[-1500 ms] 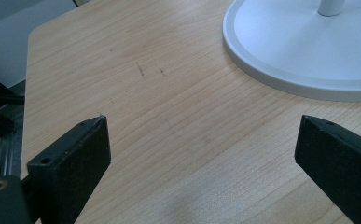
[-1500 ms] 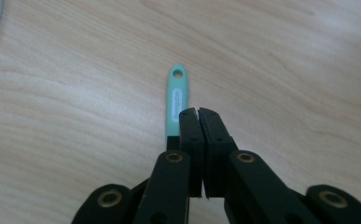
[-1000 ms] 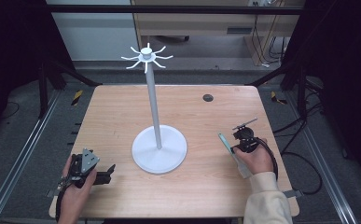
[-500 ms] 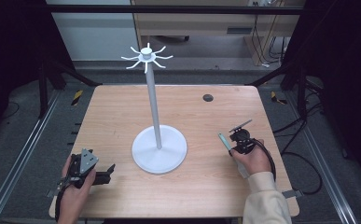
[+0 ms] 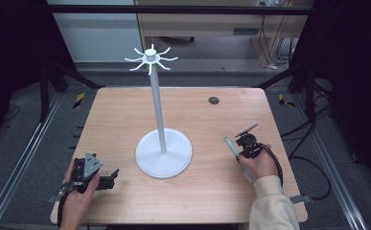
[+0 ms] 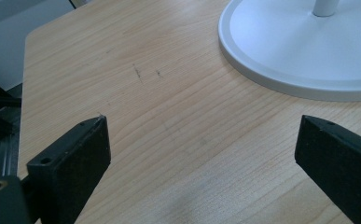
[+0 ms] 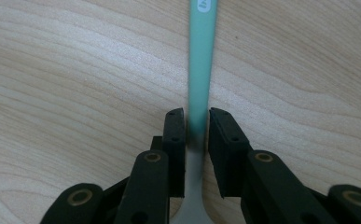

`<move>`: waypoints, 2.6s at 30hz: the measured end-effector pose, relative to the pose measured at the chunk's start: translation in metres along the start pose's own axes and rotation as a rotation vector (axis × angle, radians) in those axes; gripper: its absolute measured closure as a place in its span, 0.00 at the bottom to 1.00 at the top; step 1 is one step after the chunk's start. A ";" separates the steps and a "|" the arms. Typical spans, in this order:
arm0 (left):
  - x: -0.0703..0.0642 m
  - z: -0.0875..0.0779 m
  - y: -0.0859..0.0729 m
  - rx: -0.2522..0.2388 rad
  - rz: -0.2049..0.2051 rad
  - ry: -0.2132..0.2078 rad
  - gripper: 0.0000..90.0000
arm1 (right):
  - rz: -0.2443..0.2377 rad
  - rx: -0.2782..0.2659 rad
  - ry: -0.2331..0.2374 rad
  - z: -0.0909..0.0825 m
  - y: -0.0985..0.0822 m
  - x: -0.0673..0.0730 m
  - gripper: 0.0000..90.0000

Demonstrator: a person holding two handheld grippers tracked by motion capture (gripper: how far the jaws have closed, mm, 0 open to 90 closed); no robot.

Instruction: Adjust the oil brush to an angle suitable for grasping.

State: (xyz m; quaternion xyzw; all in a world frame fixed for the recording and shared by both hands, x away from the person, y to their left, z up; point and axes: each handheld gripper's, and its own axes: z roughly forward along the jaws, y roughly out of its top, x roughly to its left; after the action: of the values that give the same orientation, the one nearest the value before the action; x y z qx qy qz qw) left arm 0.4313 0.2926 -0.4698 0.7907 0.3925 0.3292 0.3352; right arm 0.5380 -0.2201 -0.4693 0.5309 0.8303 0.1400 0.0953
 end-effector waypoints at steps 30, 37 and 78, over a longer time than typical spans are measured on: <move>0.002 -0.001 0.000 -0.008 -0.010 0.004 0.03 | 0.067 -0.218 0.034 -0.036 0.006 -0.005 0.92; 0.002 0.000 0.000 -0.006 -0.007 0.003 0.03 | 0.049 -0.355 0.006 -0.055 0.010 -0.001 0.92; 0.006 -0.010 -0.005 -0.015 -0.064 0.020 0.03 | -0.054 -0.744 0.189 -0.152 0.054 0.039 0.92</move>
State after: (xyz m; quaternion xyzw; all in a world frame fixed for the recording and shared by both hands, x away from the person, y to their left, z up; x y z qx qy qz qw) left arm 0.4249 0.3029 -0.4666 0.7720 0.4183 0.3290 0.3475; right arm 0.5216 -0.1834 -0.3082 0.4230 0.7416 0.4773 0.2082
